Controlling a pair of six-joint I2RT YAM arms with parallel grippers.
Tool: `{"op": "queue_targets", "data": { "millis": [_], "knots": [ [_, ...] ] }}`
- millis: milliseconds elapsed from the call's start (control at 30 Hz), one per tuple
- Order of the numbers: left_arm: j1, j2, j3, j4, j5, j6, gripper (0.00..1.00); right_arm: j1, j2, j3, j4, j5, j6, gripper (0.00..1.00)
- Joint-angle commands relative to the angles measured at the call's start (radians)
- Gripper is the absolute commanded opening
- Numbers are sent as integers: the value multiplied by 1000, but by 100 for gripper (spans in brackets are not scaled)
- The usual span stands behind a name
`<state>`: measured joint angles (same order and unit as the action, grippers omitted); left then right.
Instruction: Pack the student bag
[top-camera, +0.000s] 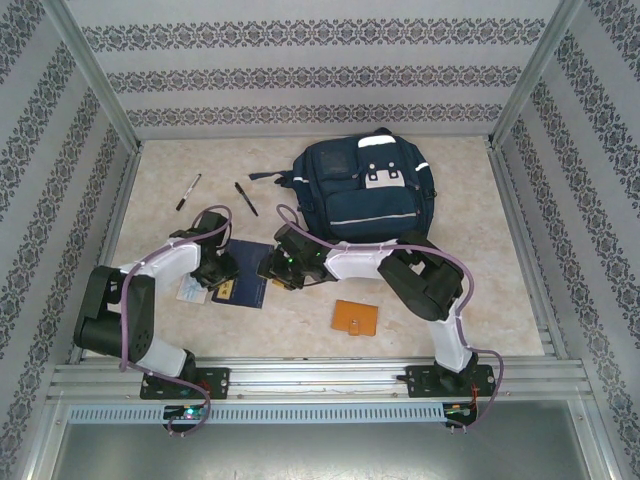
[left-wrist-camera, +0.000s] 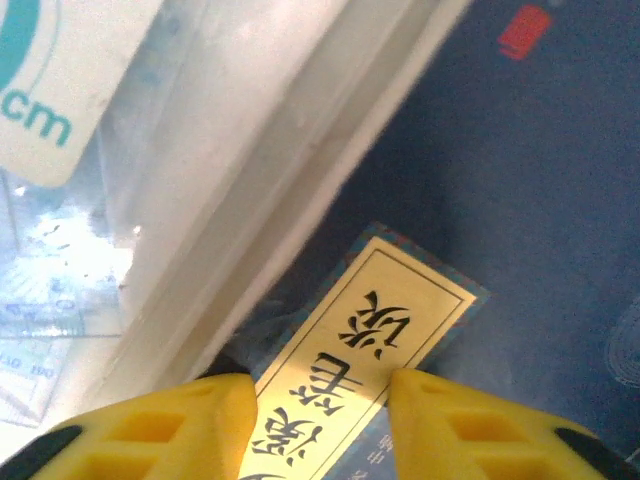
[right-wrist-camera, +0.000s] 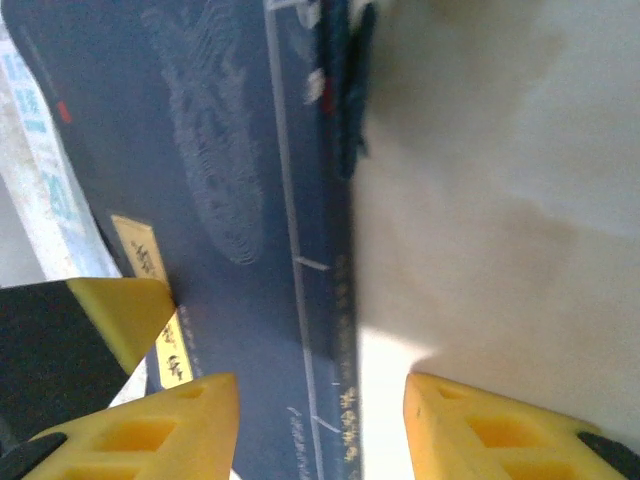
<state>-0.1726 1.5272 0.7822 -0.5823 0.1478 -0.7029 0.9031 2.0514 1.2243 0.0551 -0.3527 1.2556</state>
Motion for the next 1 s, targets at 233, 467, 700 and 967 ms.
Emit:
{"op": "queue_targets", "data": {
  "millis": [233, 467, 700, 967],
  "knots": [
    [23, 115, -118, 92, 239, 3, 20, -26, 55, -71, 506, -267, 56, 52],
    [47, 116, -134, 116, 266, 0, 13, -20, 141, -95, 991, -317, 286, 50],
    [51, 80, -143, 124, 275, -5, 14, -6, 137, -119, 906, -243, 215, 21],
    [51, -242, 15, -22, 232, 14, 46, -37, -86, -180, 506, -296, -235, 3]
  ]
}}
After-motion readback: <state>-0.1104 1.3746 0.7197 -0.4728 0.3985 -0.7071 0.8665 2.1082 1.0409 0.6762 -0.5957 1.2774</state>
